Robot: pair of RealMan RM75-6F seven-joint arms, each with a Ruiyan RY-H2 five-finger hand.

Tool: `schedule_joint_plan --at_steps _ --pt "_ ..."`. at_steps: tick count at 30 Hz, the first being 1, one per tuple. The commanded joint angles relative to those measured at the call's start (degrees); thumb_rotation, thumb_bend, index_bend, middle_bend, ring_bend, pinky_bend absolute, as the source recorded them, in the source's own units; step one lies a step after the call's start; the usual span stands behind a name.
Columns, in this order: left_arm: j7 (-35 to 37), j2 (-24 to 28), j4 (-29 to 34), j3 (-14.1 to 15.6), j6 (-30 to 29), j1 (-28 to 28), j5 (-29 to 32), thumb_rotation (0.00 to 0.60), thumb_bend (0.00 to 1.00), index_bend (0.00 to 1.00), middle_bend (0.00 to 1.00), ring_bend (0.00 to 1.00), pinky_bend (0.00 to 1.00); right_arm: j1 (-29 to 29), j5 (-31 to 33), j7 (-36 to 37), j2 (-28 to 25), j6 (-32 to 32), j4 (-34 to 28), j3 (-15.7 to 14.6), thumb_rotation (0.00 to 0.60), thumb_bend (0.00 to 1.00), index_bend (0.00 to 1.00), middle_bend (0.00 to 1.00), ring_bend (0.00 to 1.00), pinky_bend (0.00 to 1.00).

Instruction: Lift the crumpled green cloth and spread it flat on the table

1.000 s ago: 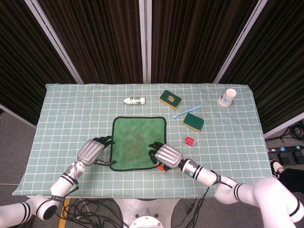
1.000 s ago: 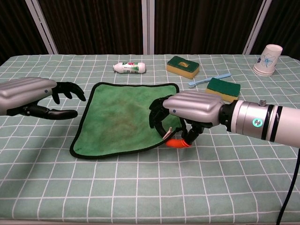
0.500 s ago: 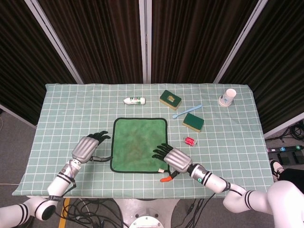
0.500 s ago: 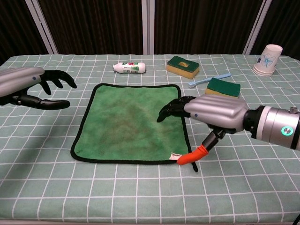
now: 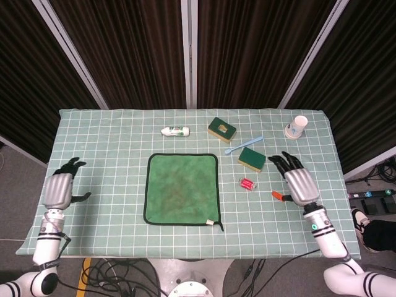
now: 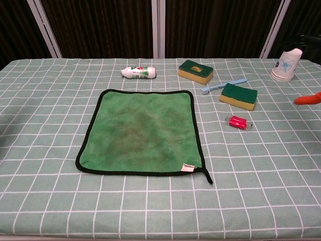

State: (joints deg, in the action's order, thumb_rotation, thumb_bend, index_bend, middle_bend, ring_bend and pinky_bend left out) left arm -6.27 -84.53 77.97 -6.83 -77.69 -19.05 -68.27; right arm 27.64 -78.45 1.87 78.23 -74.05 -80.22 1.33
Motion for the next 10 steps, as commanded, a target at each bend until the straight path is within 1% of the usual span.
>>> schedule_joint_plan --at_steps 1,6,10 --pt "-2.00 -0.32 -1.43 1.20 -7.64 4.76 -2.30 0.600 0.07 0.29 0.24 0.24 0.33 -4.41 2.04 1.96 -3.84 -3.10 -3.18 0.02 0.600 0.02 0.10 0.13 0.03 0.12" --pt "-4.35 1.86 3.76 4.12 -11.14 8.80 -4.31 0.600 0.07 0.29 0.24 0.24 0.32 -10.33 3.71 4.86 -7.32 -6.99 -7.07 -0.61 0.582 0.02 0.09 0.12 0.03 0.12" --pt "-6.66 3.32 7.59 5.67 -13.19 10.86 -6.10 0.600 0.07 0.29 0.24 0.24 0.32 -13.87 3.51 7.27 -8.19 -8.90 -8.27 -1.44 0.569 0.02 0.09 0.12 0.03 0.10"
